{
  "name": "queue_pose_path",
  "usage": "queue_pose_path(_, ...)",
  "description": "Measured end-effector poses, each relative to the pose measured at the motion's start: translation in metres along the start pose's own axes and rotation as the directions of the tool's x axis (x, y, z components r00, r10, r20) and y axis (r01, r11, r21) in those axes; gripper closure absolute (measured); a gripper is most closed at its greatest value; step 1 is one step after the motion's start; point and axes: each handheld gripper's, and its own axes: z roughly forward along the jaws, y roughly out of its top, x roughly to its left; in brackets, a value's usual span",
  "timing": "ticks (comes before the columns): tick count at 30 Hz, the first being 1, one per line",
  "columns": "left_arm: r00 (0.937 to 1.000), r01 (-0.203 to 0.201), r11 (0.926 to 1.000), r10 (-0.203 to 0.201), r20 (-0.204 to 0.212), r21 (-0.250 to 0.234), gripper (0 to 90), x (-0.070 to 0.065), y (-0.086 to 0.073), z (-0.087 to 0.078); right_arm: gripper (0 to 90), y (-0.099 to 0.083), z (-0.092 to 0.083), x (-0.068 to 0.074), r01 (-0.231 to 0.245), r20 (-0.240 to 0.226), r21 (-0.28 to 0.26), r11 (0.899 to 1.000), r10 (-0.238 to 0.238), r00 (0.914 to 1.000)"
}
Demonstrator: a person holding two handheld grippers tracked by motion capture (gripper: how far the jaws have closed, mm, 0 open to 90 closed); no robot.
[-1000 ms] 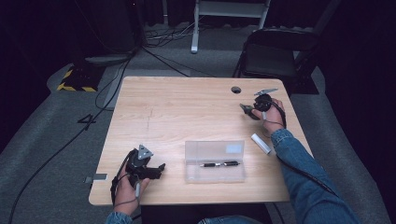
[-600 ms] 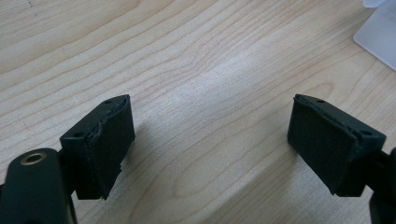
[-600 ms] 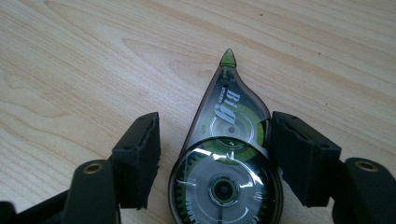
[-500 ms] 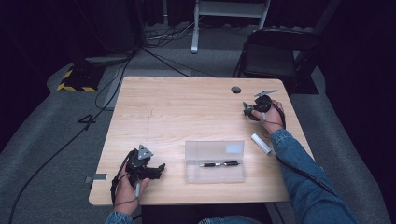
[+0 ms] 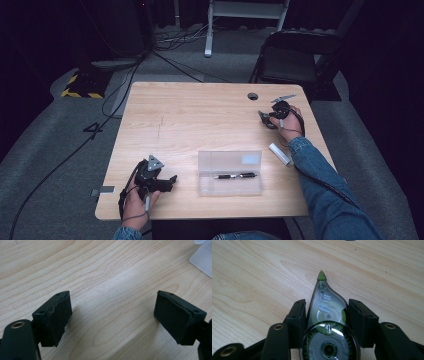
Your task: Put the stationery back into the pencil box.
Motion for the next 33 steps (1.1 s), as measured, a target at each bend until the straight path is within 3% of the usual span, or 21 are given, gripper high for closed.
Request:
queue_pose_path(20,1.0,-0.002,1.0,0.002,-0.001,0.001,15.2,0.0,0.0,0.0,52.4,-0.001,-0.021,0.004,-0.011,-0.017,0.037,0.999,0.011,0.9998)
queue_pose_path(26,1.0,-0.004,1.0,0.004,-0.001,0.003,14.9,0.0,0.0,0.0,52.5,0.002,-0.033,0.009,-0.008,-0.031,0.024,1.0,0.009,0.9995)
queue_pose_path(33,1.0,-0.006,1.0,0.006,-0.003,0.005,14.5,0.001,0.001,0.0,52.5,0.007,-0.058,0.025,0.031,-0.053,-0.022,0.999,-0.032,0.9981)
